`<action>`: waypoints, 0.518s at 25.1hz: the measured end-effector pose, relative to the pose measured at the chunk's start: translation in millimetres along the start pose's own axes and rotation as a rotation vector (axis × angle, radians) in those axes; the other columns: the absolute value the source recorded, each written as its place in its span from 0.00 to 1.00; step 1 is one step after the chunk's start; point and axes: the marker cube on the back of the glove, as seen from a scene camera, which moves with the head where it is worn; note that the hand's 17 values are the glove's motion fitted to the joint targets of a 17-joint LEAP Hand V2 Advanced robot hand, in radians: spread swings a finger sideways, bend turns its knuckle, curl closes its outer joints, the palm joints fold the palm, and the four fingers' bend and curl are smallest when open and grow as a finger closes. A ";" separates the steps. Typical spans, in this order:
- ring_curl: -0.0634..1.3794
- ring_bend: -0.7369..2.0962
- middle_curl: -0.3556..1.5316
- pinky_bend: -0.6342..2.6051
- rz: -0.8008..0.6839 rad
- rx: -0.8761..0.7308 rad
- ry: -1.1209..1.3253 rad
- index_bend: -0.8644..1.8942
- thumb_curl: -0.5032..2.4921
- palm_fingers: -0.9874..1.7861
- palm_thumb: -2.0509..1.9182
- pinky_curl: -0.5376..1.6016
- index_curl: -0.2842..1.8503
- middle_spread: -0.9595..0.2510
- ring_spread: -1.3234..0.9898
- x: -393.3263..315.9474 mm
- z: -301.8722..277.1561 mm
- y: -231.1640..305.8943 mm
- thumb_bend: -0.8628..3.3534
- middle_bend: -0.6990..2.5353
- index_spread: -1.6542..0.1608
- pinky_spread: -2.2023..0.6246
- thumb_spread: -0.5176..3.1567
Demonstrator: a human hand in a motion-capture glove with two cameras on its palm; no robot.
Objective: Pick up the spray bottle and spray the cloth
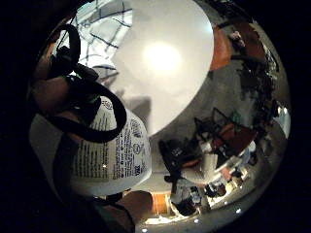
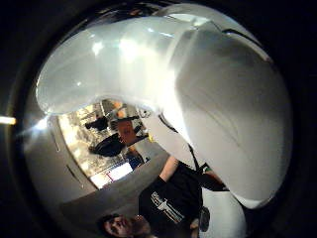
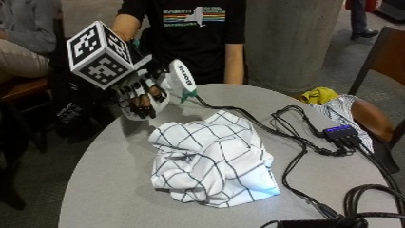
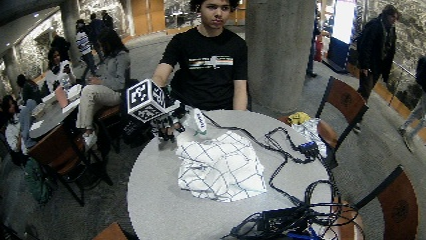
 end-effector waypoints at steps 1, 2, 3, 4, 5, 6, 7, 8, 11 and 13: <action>0.31 0.40 0.37 0.34 -0.038 0.036 -0.044 0.37 0.41 0.74 0.75 0.40 0.35 0.85 0.61 -4.2 -0.3 3.8 0.20 0.27 0.82 0.83 0.29; 0.31 0.40 0.37 0.34 -0.078 0.074 -0.088 0.37 0.41 0.74 0.75 0.40 0.35 0.85 0.61 -9.1 -0.6 8.4 0.20 0.27 0.82 0.83 0.29; 0.31 0.40 0.37 0.34 -0.120 0.111 -0.130 0.37 0.41 0.74 0.75 0.40 0.35 0.85 0.61 -14.6 -0.7 13.3 0.20 0.27 0.82 0.83 0.29; 0.31 0.40 0.37 0.34 -0.164 0.148 -0.171 0.37 0.41 0.74 0.75 0.40 0.35 0.85 0.61 -20.7 -0.4 18.6 0.20 0.27 0.82 0.83 0.29; 0.31 0.40 0.37 0.34 -0.209 0.183 -0.209 0.37 0.41 0.74 0.75 0.40 0.35 0.85 0.61 -27.4 0.4 24.1 0.20 0.26 0.82 0.82 0.29; 0.31 0.40 0.37 0.34 -0.254 0.217 -0.246 0.37 0.41 0.74 0.75 0.40 0.35 0.85 0.61 -34.8 2.2 29.6 0.20 0.26 0.82 0.82 0.29; 0.31 0.40 0.37 0.34 -0.299 0.250 -0.283 0.37 0.41 0.73 0.75 0.40 0.35 0.85 0.60 -42.7 4.9 35.1 0.20 0.27 0.82 0.82 0.29; 0.31 0.40 0.37 0.34 -0.342 0.283 -0.318 0.37 0.41 0.73 0.75 0.40 0.35 0.85 0.60 -51.1 8.9 40.4 0.20 0.26 0.82 0.83 0.29; 0.31 0.39 0.37 0.34 -0.457 0.394 -0.414 0.37 0.41 0.73 0.75 0.40 0.35 0.85 0.60 -77.4 28.5 52.8 0.20 0.26 0.82 0.83 0.29; 0.31 0.39 0.37 0.34 -0.531 0.455 -0.459 0.37 0.41 0.72 0.75 0.40 0.35 0.84 0.60 -93.8 45.8 58.7 0.20 0.26 0.82 0.83 0.29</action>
